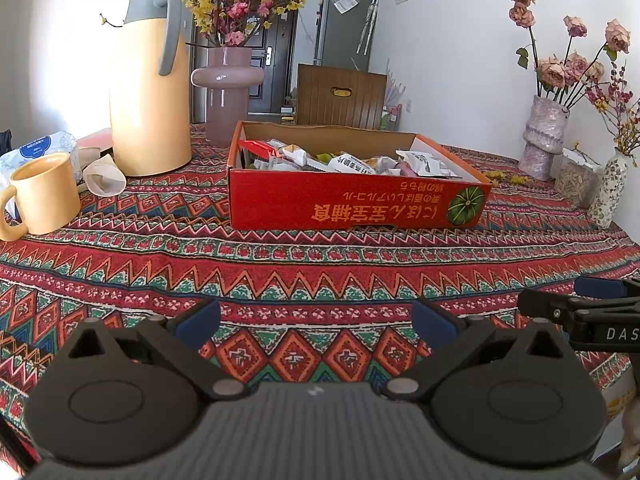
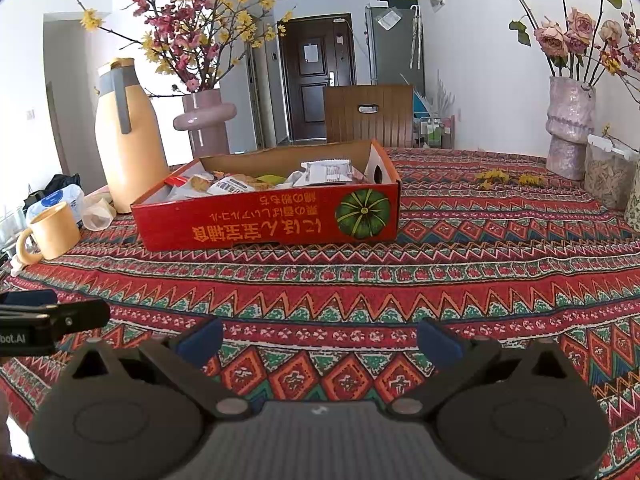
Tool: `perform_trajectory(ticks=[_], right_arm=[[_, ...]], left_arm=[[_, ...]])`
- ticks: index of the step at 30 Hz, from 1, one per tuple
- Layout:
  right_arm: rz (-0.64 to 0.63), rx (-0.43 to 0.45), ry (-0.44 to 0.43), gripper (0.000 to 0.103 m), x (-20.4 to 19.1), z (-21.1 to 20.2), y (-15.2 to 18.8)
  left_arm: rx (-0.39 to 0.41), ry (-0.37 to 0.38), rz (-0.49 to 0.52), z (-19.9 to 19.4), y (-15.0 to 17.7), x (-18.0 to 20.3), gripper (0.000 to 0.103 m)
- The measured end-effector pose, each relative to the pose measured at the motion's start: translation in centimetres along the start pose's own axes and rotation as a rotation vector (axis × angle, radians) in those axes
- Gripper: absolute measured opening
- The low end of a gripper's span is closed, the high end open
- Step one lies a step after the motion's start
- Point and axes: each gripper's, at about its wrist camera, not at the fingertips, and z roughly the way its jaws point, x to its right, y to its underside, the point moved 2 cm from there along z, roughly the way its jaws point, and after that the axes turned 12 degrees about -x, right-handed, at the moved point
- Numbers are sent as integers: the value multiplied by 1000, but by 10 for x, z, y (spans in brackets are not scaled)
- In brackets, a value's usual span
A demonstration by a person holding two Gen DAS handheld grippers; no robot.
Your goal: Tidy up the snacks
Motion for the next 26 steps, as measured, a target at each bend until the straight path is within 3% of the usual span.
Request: perform_trajectory(ticks=[26], right_arm=[[-2, 2, 2, 103, -1, -1, -1]], left_arm=[[10, 12, -10, -3, -2, 0, 103]])
